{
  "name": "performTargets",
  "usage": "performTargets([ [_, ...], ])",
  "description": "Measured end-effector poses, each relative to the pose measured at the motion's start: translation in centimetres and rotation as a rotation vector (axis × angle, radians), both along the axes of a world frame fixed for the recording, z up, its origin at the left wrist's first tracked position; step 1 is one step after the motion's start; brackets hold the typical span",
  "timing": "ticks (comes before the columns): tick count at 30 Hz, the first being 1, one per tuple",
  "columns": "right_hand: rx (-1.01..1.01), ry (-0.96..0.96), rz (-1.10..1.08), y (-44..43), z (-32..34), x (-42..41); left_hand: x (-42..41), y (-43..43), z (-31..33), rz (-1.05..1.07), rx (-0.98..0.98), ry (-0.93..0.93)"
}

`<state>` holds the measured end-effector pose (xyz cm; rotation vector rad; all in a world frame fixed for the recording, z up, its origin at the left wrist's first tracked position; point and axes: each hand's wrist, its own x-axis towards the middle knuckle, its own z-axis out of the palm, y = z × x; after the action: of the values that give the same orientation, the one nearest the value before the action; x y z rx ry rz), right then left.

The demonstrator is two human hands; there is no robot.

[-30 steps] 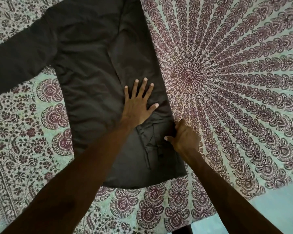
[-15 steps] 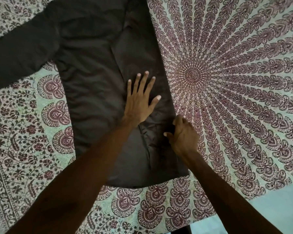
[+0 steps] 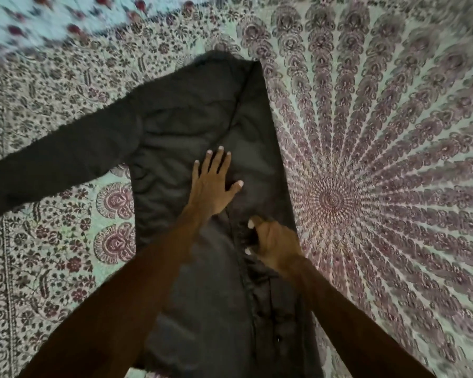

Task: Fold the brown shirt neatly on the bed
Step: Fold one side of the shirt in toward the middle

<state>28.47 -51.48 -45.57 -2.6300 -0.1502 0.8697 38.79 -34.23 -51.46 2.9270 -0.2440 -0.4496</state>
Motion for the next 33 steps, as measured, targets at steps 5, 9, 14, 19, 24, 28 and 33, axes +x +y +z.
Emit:
performTargets([
  [5,-0.075,0.12,0.132,1.3,-0.6,4.4,1.0,1.2,-0.6,-0.062,0.03,0.105],
  [9,-0.132,0.16,0.19,1.4,-0.8,5.2,1.8,1.3,0.4,-0.056,0.02,0.048],
  [14,-0.066,0.043,0.008,3.1,0.2,8.4,2.4,4.1,1.4,0.039,-0.097,-0.125],
  [19,0.062,-0.01,-0.104,10.1,0.1,9.9,4.6,11.6,2.3,0.309,-0.128,-0.211],
  [24,0.16,-0.052,-0.174,20.2,-1.4,6.8,8.2,20.8,2.4,0.418,-0.052,-0.247],
  [28,0.089,-0.157,-0.164,26.6,-2.9,4.2,11.7,26.4,0.9,0.416,-0.08,-0.191],
  [33,-0.068,-0.342,-0.172,29.5,-4.3,3.5,15.1,27.7,-0.4,0.437,-0.136,-0.087],
])
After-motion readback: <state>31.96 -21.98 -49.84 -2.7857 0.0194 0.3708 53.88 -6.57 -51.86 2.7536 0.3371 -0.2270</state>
